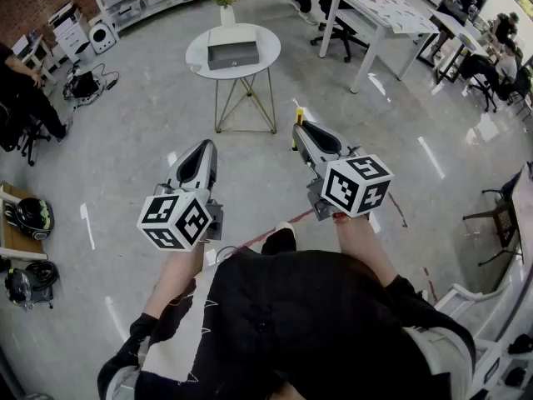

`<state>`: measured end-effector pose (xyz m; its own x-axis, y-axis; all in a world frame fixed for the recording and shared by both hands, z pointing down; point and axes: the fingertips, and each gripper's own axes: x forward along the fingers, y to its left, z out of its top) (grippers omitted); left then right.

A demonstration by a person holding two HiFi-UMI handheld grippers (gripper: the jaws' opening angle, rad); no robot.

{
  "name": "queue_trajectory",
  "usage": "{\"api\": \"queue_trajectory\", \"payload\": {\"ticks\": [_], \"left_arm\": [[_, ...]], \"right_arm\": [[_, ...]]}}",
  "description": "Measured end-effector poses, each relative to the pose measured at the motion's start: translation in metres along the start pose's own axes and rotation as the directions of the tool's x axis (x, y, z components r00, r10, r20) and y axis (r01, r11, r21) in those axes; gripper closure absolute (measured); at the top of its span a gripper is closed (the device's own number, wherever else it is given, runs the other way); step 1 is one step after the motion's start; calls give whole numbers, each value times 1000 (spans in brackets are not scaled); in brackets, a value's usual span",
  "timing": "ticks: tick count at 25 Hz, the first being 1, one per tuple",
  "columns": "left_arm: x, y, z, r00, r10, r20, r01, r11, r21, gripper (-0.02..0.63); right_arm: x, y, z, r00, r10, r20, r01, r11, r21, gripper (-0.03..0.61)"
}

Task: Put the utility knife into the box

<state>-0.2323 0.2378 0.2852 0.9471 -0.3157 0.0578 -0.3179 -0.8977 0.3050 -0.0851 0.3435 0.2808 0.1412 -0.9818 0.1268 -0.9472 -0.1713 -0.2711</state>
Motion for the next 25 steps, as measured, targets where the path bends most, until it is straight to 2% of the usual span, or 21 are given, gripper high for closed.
{"api": "queue_trajectory", "payload": {"ticks": [7, 13, 25], "left_arm": [[8, 4, -6, 1000, 6, -8, -6, 1000, -19, 603], [37, 24, -4, 999, 27, -17, -28, 999, -37, 603], [151, 63, 36, 991, 100, 84, -97, 995, -32, 603]], "right_arm": [[6, -10, -7, 1000, -7, -30, 7, 1000, -2, 526], [49, -34, -3, 998, 24, -57, -23, 1000, 15, 526], [161, -102, 47, 989, 135, -64, -138, 990, -42, 526]]}}
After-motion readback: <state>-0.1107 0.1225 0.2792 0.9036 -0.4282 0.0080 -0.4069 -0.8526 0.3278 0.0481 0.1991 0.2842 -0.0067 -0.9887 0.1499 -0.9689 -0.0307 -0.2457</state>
